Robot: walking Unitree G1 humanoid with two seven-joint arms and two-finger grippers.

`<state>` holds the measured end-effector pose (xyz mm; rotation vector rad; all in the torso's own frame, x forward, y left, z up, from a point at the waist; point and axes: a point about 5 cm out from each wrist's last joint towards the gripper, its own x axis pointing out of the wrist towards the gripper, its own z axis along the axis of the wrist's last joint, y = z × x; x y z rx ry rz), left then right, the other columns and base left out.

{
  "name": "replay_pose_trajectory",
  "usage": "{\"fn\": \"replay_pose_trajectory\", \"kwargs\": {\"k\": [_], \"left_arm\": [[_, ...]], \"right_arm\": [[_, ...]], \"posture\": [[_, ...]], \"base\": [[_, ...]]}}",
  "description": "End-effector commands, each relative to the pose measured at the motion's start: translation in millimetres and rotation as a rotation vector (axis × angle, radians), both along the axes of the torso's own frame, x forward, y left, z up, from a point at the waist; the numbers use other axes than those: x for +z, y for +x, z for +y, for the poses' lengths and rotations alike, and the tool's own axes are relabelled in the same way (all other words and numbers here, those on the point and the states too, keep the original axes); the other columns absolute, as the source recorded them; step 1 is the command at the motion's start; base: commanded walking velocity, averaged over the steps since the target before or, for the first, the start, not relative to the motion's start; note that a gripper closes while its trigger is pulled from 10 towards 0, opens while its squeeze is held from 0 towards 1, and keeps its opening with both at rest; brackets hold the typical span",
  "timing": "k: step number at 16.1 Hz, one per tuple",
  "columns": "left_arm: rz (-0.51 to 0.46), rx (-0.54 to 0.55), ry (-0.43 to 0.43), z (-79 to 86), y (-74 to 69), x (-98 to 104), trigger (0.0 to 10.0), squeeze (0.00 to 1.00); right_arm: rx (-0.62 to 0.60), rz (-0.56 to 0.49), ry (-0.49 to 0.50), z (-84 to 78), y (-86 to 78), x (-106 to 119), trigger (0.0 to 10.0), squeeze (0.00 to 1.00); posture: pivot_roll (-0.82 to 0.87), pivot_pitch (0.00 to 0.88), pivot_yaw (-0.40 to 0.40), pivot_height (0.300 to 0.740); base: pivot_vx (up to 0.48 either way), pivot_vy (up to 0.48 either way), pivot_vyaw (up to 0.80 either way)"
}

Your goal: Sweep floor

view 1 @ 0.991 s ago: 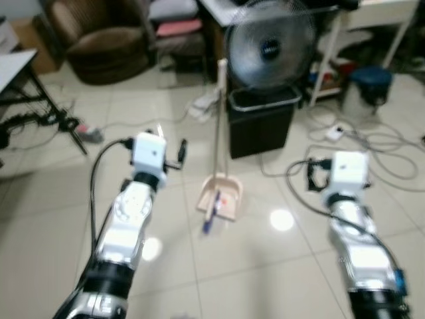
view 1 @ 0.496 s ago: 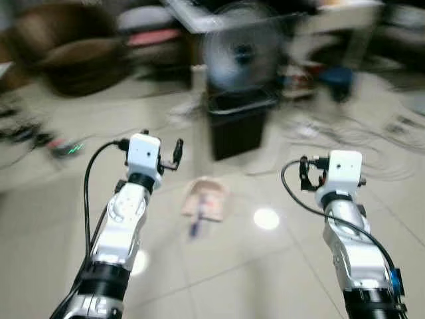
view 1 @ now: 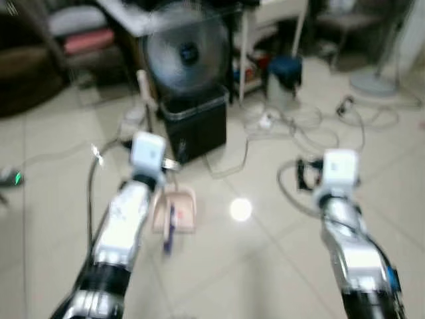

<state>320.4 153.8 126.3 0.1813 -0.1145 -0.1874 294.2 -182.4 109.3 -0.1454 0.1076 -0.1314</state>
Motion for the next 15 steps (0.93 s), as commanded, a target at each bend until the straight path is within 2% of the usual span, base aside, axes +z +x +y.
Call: {"fn": "replay_pose_trajectory", "kwargs": {"k": [1,4,6,15], "left_arm": [[0.005,-0.001,0.015,-3.2,0.2,-1.5,10.0,0.00],[0.018,0.029,0.025,1.8,1.1,-3.8,10.0,0.00],[0.022,0.038,0.019,3.6,1.6,-4.3,10.0,0.00],[0.040,0.051,0.031,6.7,0.2,-8.8,10.0,0.00]], "right_arm": [[0.008,0.027,-0.021,-4.0,-1.5,-4.7,10.0,0.00],[0.053,0.044,-0.043,-1.3,-2.3,-7.1,10.0,0.00],[0.074,0.051,-0.052,-0.1,-2.6,-8.2,10.0,0.00],[0.135,0.091,-0.061,6.8,-5.4,-17.0,10.0,0.00]], "posture": [[-0.18,0.000,0.068,0.740],[-0.18,0.000,0.064,0.740],[-0.18,0.000,0.062,0.740],[-0.18,0.000,0.058,0.740]], "base": [[0.292,0.000,0.00],[0.292,0.000,0.00],[0.292,0.000,0.59],[0.301,0.000,0.80]]}}
